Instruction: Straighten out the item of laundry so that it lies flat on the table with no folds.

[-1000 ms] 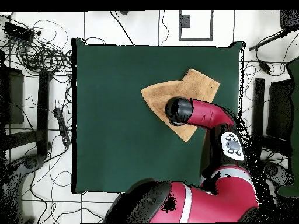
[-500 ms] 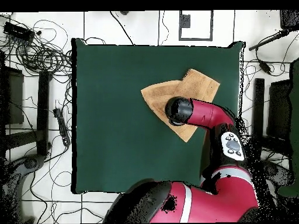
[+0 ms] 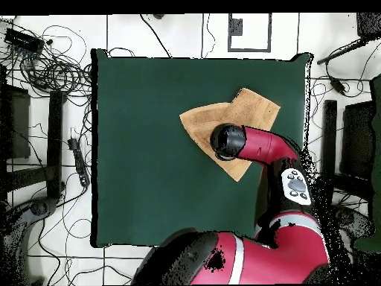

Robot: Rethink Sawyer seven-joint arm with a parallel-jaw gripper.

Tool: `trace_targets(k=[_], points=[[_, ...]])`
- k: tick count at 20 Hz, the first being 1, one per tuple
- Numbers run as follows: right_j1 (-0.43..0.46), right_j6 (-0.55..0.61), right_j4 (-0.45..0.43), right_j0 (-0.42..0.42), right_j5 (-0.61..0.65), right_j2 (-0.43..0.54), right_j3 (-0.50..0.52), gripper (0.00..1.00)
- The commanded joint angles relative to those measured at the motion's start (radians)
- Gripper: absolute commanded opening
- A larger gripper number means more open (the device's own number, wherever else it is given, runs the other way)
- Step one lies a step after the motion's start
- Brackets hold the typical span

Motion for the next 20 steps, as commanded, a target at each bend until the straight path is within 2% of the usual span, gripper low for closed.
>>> trace_targets(k=[1,15,18,20], points=[[0.052,0.108,-0.039,0.047,-0.109,0.074,0.039,1.0],[0.069,0.098,-0.042,0.055,-0.093,0.072,0.007,1.0],[0.132,0.161,-0.003,0.075,-0.083,0.047,-0.081,1.0],[0.194,0.153,-0.003,0.078,-0.104,0.047,-0.161,1.0]])
